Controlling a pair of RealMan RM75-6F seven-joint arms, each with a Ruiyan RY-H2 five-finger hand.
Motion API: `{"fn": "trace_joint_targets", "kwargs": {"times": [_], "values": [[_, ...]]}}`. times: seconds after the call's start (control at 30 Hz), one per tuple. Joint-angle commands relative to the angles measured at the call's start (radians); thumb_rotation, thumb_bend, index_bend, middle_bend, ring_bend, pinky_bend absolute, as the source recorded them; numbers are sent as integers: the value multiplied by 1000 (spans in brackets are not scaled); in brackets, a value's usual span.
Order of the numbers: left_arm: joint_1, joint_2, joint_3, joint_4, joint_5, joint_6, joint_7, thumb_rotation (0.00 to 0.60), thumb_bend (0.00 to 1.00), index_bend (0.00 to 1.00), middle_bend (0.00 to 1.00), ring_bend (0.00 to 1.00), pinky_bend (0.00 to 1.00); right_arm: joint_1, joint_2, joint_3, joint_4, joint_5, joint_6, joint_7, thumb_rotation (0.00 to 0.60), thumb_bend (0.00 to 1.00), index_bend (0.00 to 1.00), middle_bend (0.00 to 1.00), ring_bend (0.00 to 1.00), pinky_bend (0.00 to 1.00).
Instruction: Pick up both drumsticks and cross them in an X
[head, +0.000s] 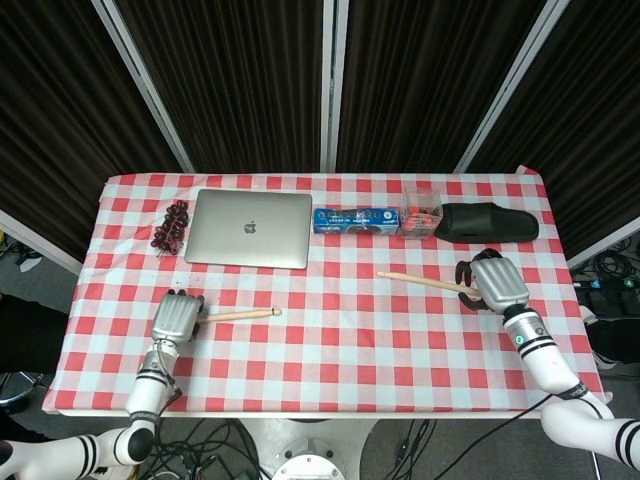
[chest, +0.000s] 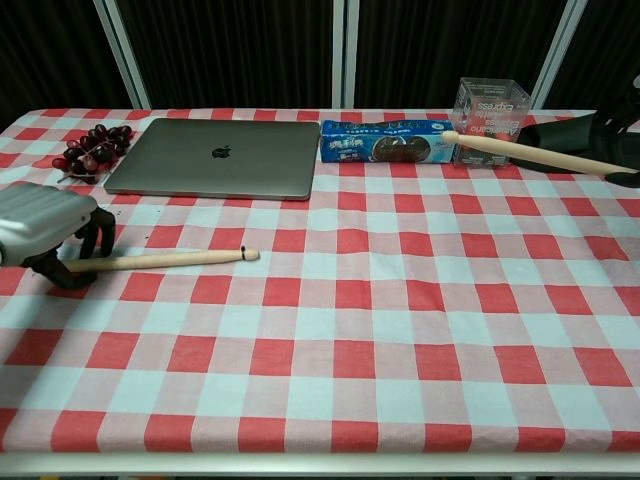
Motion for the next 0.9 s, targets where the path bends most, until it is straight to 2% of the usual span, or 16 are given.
{"fn": "trace_joint_targets", "kwargs": {"times": [0.03,0.43,0.57,0.73,0.9], "values": [[-3,-1,0,5,-1,-1,-3,600,314,464,516,339,353,0,-1,-2,0,3,-1,-1,600,637,622,605,313,186],[-7,-3,8,24,8,-13,-48,600,383,521,572,386,359,4,-2,-9,-1,21,-8,-14,600,637,622,606,313,176],[2,2,9,32,38,-8,-111,600,418,547,598,409,376,-1,0,-13,-7,24,-5,-9,600,637,623,606,313,176],[22,44,0,21,100,-37,-313,600,450,576,632,433,389,-19,4,-15,-13,4,15,34,600,661,624,609,312,173],[47,109,-14,-4,190,-71,-604,600,477,593,649,446,402,-38,15,-22,-29,-59,44,99,600,688,623,610,313,173]]}}
